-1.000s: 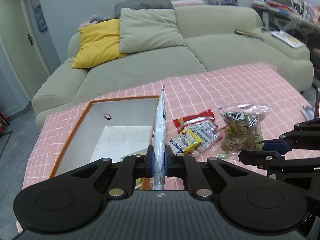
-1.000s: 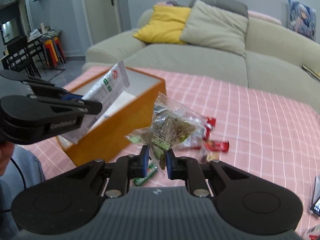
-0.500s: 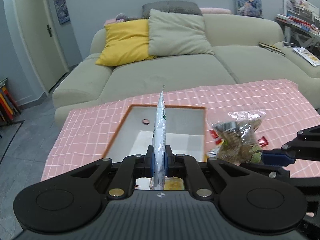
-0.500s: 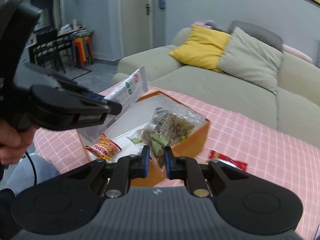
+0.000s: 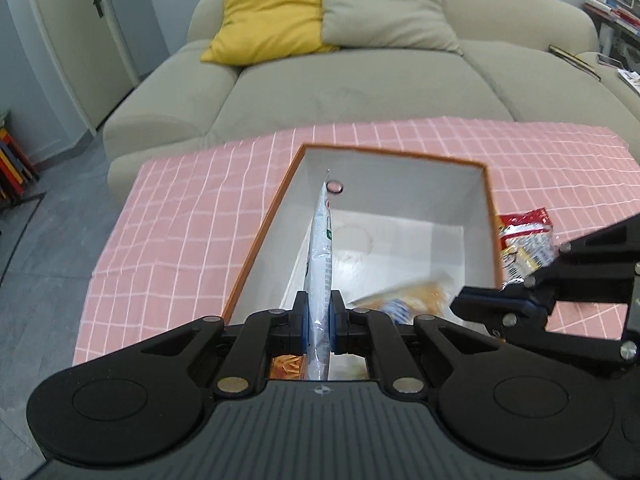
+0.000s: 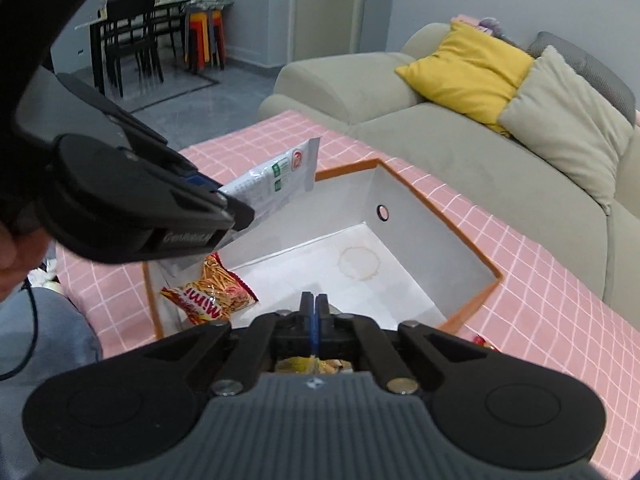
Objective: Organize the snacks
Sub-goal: 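Carry both packets over the box and open both tools to release them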
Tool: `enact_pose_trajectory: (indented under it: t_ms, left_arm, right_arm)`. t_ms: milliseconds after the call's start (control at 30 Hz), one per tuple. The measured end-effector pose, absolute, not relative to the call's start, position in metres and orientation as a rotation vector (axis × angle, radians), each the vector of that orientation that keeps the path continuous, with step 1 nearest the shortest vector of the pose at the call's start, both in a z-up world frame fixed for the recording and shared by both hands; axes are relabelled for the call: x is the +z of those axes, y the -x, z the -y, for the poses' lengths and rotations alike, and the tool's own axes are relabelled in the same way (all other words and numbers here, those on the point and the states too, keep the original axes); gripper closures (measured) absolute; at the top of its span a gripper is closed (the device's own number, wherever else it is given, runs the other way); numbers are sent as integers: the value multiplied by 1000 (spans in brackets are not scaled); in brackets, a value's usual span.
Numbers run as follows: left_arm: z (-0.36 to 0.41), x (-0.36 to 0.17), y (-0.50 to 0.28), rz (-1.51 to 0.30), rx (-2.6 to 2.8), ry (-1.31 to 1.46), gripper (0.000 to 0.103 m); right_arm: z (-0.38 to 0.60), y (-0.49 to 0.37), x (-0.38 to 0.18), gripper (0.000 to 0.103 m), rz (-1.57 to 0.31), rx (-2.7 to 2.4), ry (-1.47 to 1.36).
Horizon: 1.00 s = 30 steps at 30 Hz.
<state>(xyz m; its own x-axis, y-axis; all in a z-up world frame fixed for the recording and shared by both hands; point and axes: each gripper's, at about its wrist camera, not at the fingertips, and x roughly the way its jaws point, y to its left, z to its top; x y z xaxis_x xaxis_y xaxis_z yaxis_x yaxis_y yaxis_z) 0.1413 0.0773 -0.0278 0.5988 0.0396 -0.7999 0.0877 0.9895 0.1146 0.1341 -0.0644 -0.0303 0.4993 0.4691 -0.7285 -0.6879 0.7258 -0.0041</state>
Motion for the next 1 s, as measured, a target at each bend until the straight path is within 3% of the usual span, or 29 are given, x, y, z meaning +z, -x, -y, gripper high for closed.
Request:
enact_pose_trajectory:
  t_ms: [1000]
  left_arm:
    - [-72,-118,-207,-1178,-77,-230,91]
  right_arm:
    - [64,-188,-77,101,-962,717,281]
